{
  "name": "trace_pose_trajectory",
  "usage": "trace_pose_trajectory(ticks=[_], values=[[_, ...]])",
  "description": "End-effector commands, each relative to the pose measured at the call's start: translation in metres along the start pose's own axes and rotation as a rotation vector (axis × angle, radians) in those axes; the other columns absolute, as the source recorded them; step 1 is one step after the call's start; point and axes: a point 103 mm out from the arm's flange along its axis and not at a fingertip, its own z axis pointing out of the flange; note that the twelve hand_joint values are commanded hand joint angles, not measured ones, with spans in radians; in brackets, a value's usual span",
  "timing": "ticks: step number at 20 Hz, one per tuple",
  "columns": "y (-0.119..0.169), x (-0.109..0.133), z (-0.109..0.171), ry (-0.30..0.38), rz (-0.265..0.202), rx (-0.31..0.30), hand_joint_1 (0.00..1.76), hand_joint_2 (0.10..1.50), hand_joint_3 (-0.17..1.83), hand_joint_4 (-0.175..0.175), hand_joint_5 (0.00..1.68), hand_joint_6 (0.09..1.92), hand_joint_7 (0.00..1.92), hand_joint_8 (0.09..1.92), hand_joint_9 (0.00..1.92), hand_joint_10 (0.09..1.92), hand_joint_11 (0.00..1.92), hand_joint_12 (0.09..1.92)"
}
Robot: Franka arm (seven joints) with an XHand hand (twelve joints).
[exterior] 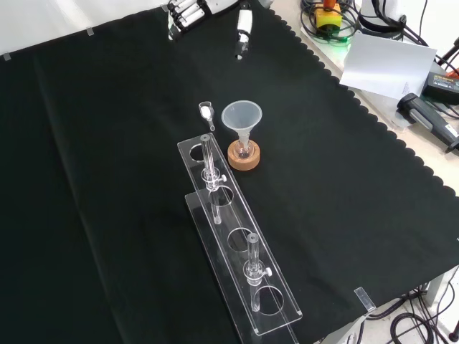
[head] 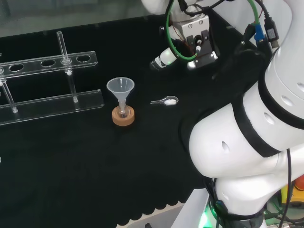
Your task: Pick up the weighing funnel.
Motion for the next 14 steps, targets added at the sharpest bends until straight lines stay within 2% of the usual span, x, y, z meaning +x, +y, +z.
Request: trace_pose_trajectory(ticks=[1, 9, 14], values=[[-0.001, 0.008, 0.014, 0.028, 0.004, 0.005, 0.44, 0.66, 0.0, -0.036, 0.15, 0.09, 0.17, 0.46, 0.07, 0.8, 0.0, 1.0], [0.0, 0.008, 0.036, 0.028, 0.007, 0.031, 0.46, 0.67, 0.01, -0.035, 0.19, 0.09, 0.19, 0.48, 0.1, 0.8, 0.0, 1.01], [0.002, 0.007, 0.048, 0.029, 0.013, 0.025, 0.49, 0.68, 0.01, -0.035, 0.2, 0.09, 0.22, 0.5, 0.12, 0.8, 0.0, 1.02]])
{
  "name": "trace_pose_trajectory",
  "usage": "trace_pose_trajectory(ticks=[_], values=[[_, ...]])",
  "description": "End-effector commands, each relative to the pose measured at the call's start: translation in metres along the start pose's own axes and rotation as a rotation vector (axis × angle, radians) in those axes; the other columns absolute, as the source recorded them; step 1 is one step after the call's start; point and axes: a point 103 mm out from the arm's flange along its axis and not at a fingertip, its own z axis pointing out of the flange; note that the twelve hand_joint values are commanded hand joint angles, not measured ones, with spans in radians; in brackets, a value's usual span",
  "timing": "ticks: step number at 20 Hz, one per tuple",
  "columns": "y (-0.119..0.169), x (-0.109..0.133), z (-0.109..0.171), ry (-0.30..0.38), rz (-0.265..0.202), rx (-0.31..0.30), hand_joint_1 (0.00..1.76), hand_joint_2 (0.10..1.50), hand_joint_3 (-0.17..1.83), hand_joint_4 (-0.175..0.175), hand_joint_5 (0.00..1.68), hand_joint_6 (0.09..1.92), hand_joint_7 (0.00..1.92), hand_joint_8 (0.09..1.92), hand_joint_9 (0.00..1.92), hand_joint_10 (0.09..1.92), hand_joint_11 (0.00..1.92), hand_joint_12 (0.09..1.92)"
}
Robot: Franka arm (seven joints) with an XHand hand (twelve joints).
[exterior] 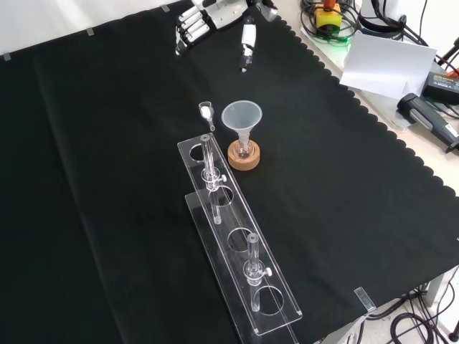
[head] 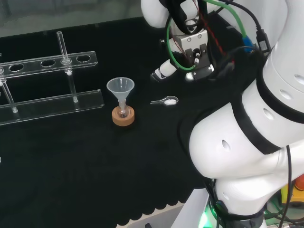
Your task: Pick up the weighing funnel.
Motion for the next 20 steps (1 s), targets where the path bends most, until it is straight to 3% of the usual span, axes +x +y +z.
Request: trace_pose_trajectory(ticks=[1, 20], values=[[0.003, -0.003, 0.013, 0.001, 0.011, -0.003, 0.49, 0.68, 0.01, -0.034, 0.21, 0.09, 0.23, 0.5, 0.13, 0.8, 0.0, 1.02], [0.027, -0.004, 0.051, -0.011, 0.049, -0.003, 0.55, 0.69, 0.02, -0.024, 0.31, 0.09, 0.32, 0.51, 0.22, 0.75, 0.0, 1.09]])
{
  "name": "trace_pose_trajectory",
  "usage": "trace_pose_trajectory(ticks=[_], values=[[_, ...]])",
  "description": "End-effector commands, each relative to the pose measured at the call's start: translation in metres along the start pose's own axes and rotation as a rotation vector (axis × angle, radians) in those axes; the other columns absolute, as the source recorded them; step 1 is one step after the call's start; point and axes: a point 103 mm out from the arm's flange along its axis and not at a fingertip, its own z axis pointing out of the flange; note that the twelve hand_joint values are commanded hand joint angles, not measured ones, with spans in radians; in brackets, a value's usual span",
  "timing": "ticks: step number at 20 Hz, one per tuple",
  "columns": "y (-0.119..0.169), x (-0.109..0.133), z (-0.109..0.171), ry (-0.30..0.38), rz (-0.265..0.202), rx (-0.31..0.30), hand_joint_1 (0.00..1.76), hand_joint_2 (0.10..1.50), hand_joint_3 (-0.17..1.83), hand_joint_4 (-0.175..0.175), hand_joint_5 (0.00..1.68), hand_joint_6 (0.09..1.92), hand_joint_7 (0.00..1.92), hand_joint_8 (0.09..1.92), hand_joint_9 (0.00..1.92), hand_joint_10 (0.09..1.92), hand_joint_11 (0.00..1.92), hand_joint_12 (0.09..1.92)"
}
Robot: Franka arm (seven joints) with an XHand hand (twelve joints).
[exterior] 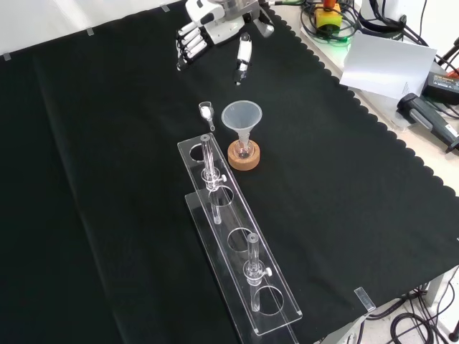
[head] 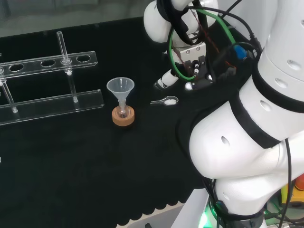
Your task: Pick up the weighing funnel.
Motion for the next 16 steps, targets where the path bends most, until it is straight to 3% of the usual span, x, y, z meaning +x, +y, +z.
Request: trace_pose_trajectory(ticks=[1, 16], values=[[0.01, -0.003, 0.014, 0.0, 0.015, 0.0, 0.55, 0.7, 0.02, -0.023, 0.32, 0.09, 0.33, 0.51, 0.22, 0.75, 0.0, 1.09], [0.013, -0.007, 0.035, 0.002, 0.028, 0.028, 0.57, 0.7, 0.02, -0.019, 0.35, 0.09, 0.36, 0.5, 0.25, 0.74, 0.0, 1.1]])
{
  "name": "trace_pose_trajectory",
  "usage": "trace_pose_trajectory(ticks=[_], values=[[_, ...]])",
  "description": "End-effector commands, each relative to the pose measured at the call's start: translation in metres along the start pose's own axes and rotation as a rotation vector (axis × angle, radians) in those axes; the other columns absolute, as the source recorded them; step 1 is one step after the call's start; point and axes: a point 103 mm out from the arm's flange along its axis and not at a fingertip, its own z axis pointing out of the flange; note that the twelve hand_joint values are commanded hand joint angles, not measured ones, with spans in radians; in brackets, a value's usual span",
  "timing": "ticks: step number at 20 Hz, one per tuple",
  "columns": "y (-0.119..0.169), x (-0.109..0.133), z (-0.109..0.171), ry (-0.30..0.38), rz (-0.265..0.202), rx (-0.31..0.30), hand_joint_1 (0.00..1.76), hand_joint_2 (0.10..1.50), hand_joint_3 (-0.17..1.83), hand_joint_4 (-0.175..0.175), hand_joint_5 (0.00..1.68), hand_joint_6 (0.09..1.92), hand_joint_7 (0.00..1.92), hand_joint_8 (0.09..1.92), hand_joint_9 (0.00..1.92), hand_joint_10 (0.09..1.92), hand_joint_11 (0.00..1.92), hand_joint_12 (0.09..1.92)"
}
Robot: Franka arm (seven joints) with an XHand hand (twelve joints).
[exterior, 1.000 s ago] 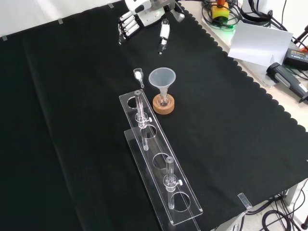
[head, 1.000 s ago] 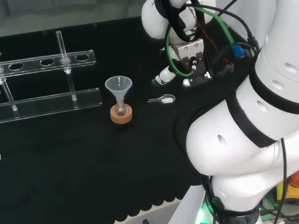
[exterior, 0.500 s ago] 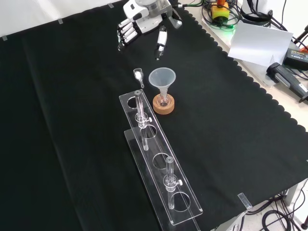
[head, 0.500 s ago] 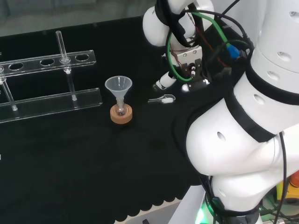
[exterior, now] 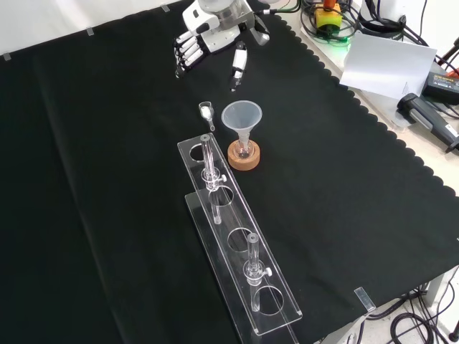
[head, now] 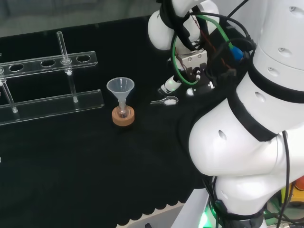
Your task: Pick up the weighing funnel.
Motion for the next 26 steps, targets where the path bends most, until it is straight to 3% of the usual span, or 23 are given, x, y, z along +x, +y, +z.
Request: trace_pose_trajectory(ticks=[1, 13, 18, 26], values=[[0.003, 0.002, 0.011, -0.003, -0.001, 0.01, 0.57, 0.7, 0.02, -0.019, 0.35, 0.09, 0.36, 0.5, 0.25, 0.74, 0.0, 1.1], [0.018, 0.007, 0.04, -0.007, 0.008, 0.039, 0.58, 0.7, 0.02, -0.017, 0.37, 0.09, 0.38, 0.48, 0.27, 0.71, 0.0, 1.11], [0.026, 0.006, 0.046, 0.018, 0.034, 0.043, 0.58, 0.7, 0.02, -0.017, 0.37, 0.09, 0.38, 0.48, 0.27, 0.71, 0.0, 1.12], [0.032, -0.001, 0.057, 0.004, 0.026, 0.063, 0.6, 0.71, 0.02, -0.012, 0.39, 0.09, 0.39, 0.47, 0.28, 0.71, 0.0, 1.12]])
